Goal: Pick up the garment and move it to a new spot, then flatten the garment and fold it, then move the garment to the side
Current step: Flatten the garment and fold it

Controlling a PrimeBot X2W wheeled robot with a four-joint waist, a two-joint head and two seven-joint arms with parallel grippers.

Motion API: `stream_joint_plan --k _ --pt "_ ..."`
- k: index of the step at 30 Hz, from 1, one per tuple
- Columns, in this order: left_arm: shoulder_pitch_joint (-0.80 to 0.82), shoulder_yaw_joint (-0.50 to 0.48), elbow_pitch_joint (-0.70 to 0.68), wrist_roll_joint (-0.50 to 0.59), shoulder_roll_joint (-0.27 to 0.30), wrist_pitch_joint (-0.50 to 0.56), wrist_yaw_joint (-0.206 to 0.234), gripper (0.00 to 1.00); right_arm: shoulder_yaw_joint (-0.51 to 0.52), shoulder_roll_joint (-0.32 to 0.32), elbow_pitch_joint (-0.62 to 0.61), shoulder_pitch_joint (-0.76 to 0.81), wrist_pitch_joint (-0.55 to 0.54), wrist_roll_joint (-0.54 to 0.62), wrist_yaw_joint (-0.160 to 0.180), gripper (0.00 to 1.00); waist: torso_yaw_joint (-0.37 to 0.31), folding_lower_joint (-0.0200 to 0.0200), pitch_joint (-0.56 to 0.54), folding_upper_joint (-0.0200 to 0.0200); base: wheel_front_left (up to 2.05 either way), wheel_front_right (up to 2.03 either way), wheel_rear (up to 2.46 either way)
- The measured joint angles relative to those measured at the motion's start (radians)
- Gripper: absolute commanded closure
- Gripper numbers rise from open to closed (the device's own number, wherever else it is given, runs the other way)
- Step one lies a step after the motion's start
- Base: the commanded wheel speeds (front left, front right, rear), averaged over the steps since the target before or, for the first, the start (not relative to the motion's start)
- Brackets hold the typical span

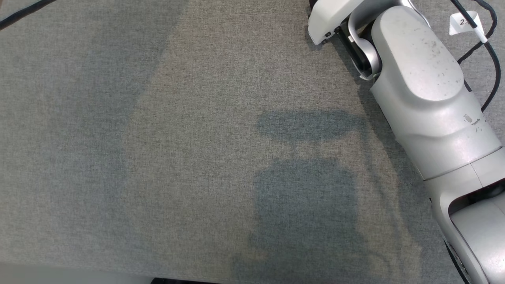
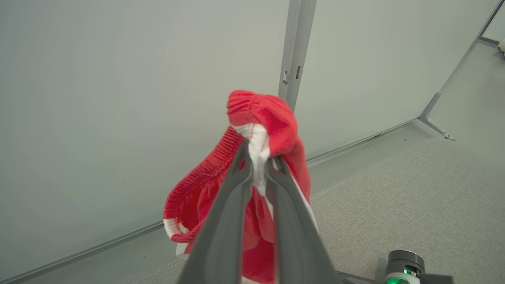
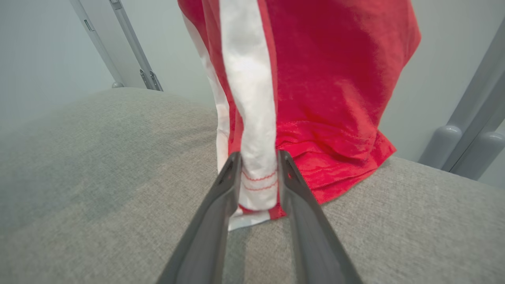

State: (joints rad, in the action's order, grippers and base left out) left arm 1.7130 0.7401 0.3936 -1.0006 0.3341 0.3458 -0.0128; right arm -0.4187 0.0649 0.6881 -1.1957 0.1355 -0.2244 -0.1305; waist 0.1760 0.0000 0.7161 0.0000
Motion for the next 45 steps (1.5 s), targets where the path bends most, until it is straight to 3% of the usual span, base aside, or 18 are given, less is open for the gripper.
stream_joint_plan --k 2,9,13,20,24,30,35,45 --pt "0.0 0.001 -0.003 0.0 0.004 0.005 0.004 1.0 0.0 -0.004 0.007 -0.003 0.013 0.0 0.0 1.0 0.0 0.0 0.003 0.0 0.0 0.0 0.0" --pt "0.0 -0.002 0.004 0.009 0.048 0.013 0.018 1.0 -0.014 -0.004 -0.009 -0.022 0.014 -0.063 0.0 1.0 -0.024 0.0 0.007 0.0 0.0 0.0 0.0" --pt "0.006 -0.026 0.018 0.008 0.07 0.012 0.03 1.0 0.0 0.07 -0.103 -0.092 -0.038 -0.114 0.0 1.0 -0.049 0.0 0.004 0.0 0.0 0.0 0.0" --pt "0.019 -0.031 0.012 -0.002 0.057 0.001 0.022 1.0 0.076 0.229 -0.349 -0.207 -0.206 -0.223 0.0 1.0 -0.074 0.0 -0.02 0.0 0.0 0.0 0.0" --pt "0.007 -0.03 0.011 -0.011 0.058 0.004 0.022 1.0 0.13 0.29 -0.463 -0.254 -0.321 -0.256 0.0 1.0 -0.087 0.0 -0.06 0.0 0.0 0.0 0.0" --pt "0.037 -0.05 0.015 -0.022 0.065 0.018 0.04 1.0 0.191 0.32 -0.494 -0.34 -0.433 -0.238 0.0 1.0 -0.106 0.0 -0.071 0.0 0.0 0.0 0.0" --pt "0.123 -0.061 0.079 0.024 0.062 -0.042 0.056 1.0 0.235 0.29 -0.403 -0.49 -0.467 -0.169 -0.001 1.0 -0.115 0.0 -0.024 0.0 0.0 0.0 0.0" --pt "0.295 -0.06 0.305 0.139 -0.015 -0.301 0.001 1.0 0.349 0.132 -0.085 -0.769 -0.265 0.054 -0.001 1.0 -0.099 0.0001 0.091 0.0 0.0 0.0 0.0"
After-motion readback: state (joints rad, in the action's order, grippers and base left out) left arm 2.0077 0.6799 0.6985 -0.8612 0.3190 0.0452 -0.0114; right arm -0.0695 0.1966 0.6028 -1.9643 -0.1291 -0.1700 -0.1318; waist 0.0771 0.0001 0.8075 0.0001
